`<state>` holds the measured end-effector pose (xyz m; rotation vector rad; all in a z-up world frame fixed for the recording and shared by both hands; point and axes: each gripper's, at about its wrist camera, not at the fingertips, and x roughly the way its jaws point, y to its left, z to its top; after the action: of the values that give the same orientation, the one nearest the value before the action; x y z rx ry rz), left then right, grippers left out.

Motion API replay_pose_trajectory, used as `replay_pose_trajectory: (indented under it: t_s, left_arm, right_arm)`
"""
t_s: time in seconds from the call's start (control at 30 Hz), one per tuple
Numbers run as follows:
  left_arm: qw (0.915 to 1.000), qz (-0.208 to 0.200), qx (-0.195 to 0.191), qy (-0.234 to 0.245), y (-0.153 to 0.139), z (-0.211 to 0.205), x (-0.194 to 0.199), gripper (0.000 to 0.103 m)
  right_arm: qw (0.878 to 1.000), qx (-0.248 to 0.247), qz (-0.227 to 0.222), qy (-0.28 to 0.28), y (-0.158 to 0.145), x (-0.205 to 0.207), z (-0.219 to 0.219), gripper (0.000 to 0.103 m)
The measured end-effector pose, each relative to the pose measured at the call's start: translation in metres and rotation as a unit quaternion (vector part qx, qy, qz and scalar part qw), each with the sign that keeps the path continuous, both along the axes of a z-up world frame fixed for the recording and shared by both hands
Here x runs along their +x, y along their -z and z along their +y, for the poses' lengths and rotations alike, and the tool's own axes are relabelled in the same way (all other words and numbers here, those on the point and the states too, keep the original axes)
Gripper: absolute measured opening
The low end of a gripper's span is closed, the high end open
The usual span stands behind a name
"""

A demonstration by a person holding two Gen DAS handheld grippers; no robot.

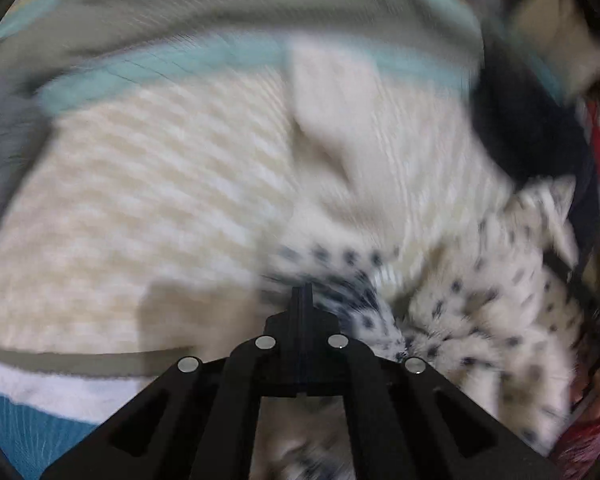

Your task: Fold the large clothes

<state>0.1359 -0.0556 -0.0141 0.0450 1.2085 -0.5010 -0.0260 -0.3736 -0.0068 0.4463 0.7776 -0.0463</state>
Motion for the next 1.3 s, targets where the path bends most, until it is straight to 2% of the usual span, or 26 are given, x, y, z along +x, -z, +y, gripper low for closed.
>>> replay_pose_trajectory:
  t_s: [0.07, 0.13, 0.17, 0.2, 0.27, 0.33, 0.37, 0.43, 0.5, 0.57, 0.63, 0.67, 0.7, 0.77, 0.87, 0.93, 0.97, 1.03, 1.13, 1.2, 1.3]
  left_arm:
    - [0.9962, -0.059, -0.036, -0.053, -0.05, 0.059, -0.005, 0.026]
    - [0.9857, -0.106, -0.085, -0.099, -0.096, 0.117, -0.019, 0.026]
    - [0.9778, -0.134, -0.099, -0.127, -0.119, 0.151, -0.032, 0.026]
    - [0.9727, -0.154, -0.092, -0.147, -0.135, 0.175, -0.042, 0.026]
    - [0.9686, -0.171, -0.062, -0.169, -0.149, 0.204, -0.059, 0.026]
    - [0.9704, -0.156, -0.063, -0.174, -0.142, 0.213, -0.071, 0.026]
    - [0.9721, -0.143, -0.07, -0.172, -0.136, 0.211, -0.073, 0.026]
    - [0.9772, -0.11, -0.091, -0.158, -0.12, 0.201, -0.072, 0.027]
    - [0.9837, -0.065, -0.118, -0.12, -0.093, 0.171, -0.061, 0.028]
    - [0.9877, -0.026, -0.128, -0.086, -0.067, 0.134, -0.048, 0.03]
    - [0.9898, -0.002, -0.142, -0.015, -0.049, 0.091, -0.038, 0.04]
    - [0.9859, 0.032, -0.159, 0.042, -0.037, 0.061, -0.031, 0.044]
    - [0.982, 0.056, -0.168, 0.065, -0.029, 0.045, -0.027, 0.05]
    - [0.9798, 0.07, -0.166, 0.086, -0.014, 0.019, -0.015, 0.055]
    - [0.9837, 0.065, -0.144, 0.086, -0.002, -0.008, 0.001, 0.065]
    - [0.9831, 0.078, -0.152, 0.067, 0.007, -0.013, 0.016, 0.074]
    - [0.983, 0.085, -0.153, 0.056, 0.012, -0.016, 0.026, 0.075]
    - [0.9849, 0.086, -0.138, 0.058, 0.016, -0.021, 0.037, 0.077]
    - [0.9902, 0.07, -0.09, 0.08, 0.018, -0.038, 0.047, 0.077]
    - [0.9898, 0.077, -0.064, 0.101, 0.021, -0.052, 0.052, 0.077]
    - [0.9877, 0.063, -0.016, 0.142, 0.026, -0.078, 0.05, 0.077]
  right_arm:
    - [0.995, 0.031, -0.098, -0.004, -0.036, -0.028, -0.004, 0.011]
    - [0.982, 0.048, -0.181, -0.001, -0.069, -0.061, -0.008, 0.011]
    - [0.978, 0.05, -0.201, 0.003, -0.078, -0.072, -0.01, 0.011]
    - [0.976, 0.042, -0.213, 0.016, -0.086, -0.088, -0.012, 0.011]
    - [0.979, -0.008, -0.189, 0.072, -0.084, -0.108, -0.017, 0.011]
    - [0.982, -0.05, -0.128, 0.128, -0.067, -0.123, -0.026, 0.011]
    - [0.982, -0.052, -0.095, 0.153, -0.053, -0.132, -0.032, 0.012]
    - [0.982, -0.019, -0.043, 0.183, -0.027, -0.146, -0.046, 0.016]
    - [0.976, 0.082, -0.02, 0.2, 0.006, -0.165, -0.062, 0.028]
    - [0.959, 0.159, -0.026, 0.235, 0.023, -0.184, -0.076, 0.073]
    - [0.948, 0.176, -0.057, 0.261, 0.023, -0.197, -0.08, 0.075]
    - [0.947, 0.172, -0.066, 0.262, 0.02, -0.2, -0.081, 0.077]
    - [0.949, 0.165, -0.079, 0.256, 0.013, -0.2, -0.081, 0.079]
    - [0.954, 0.144, -0.099, 0.245, 0.001, -0.198, -0.077, 0.083]
    - [0.967, 0.081, -0.117, 0.211, -0.019, -0.183, -0.057, 0.092]
    - [0.977, 0.058, -0.111, 0.173, -0.019, -0.171, -0.045, 0.093]
    - [0.98, 0.053, -0.107, 0.158, -0.016, -0.164, -0.039, 0.093]
    - [0.984, 0.053, -0.099, 0.139, -0.011, -0.149, -0.028, 0.093]
    - [0.986, 0.073, -0.087, 0.121, 0.003, -0.139, -0.021, 0.093]
    - [0.985, 0.093, -0.079, 0.118, 0.012, -0.133, -0.02, 0.093]
    - [0.984, 0.106, -0.073, 0.119, 0.019, -0.131, -0.022, 0.093]
